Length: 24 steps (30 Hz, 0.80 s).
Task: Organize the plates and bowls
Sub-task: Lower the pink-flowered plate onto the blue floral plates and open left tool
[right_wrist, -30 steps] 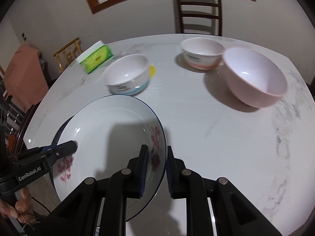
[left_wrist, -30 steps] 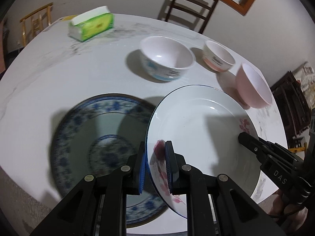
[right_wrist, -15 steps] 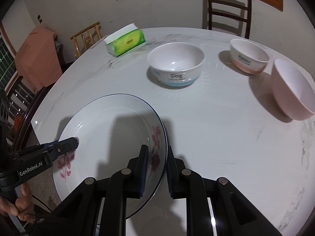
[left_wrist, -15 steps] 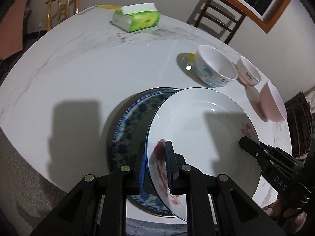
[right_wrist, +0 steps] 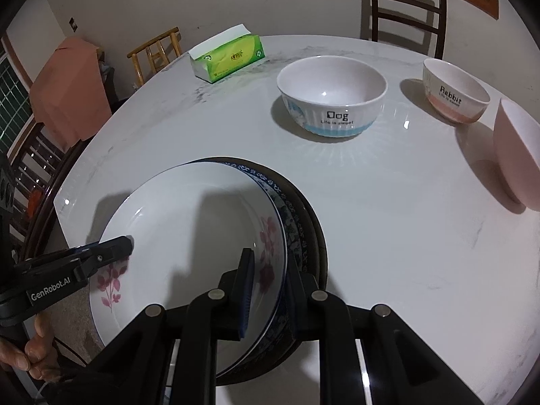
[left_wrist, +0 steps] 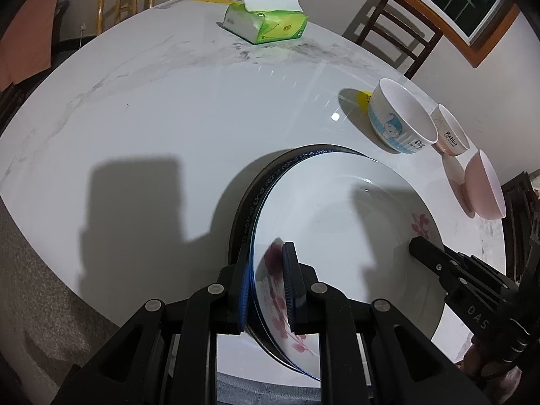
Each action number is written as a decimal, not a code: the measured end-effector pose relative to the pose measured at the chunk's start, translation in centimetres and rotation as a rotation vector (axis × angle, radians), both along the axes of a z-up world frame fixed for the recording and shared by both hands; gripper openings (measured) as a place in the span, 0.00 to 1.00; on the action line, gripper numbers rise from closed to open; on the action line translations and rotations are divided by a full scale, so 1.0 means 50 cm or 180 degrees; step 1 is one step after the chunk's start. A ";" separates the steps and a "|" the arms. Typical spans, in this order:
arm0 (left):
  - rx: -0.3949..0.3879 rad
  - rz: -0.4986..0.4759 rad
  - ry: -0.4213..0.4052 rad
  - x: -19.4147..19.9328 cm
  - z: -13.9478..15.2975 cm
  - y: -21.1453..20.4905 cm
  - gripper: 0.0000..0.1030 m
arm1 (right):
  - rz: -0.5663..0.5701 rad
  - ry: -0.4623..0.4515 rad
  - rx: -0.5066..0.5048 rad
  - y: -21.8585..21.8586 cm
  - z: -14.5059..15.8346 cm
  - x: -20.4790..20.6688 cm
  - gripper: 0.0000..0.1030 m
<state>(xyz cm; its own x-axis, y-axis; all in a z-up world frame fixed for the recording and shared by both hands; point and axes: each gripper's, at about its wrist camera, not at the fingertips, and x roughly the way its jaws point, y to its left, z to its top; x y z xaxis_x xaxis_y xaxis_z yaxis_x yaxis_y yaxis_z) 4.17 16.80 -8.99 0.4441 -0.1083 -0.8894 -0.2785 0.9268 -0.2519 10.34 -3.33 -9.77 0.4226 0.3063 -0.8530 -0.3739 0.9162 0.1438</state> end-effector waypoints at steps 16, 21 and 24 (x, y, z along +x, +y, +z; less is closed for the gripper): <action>0.0035 -0.0071 0.0064 0.009 -0.005 -0.012 0.14 | -0.0104 0.0079 0.0073 -0.010 -0.010 0.008 0.19; 0.0071 -0.0082 0.0080 0.011 -0.005 -0.016 0.18 | -0.0112 0.0092 0.0076 -0.011 -0.010 0.007 0.19; 0.0089 -0.0080 0.0093 0.012 -0.004 -0.019 0.21 | -0.0115 0.0098 0.0059 -0.010 -0.009 0.007 0.19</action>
<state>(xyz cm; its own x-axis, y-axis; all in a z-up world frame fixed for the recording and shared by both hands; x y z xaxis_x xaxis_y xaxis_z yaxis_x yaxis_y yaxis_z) 4.75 15.83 -9.19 0.4152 -0.0939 -0.9049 -0.2618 0.9402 -0.2177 10.68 -3.82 -10.22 0.4074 0.3071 -0.8600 -0.3358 0.9262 0.1716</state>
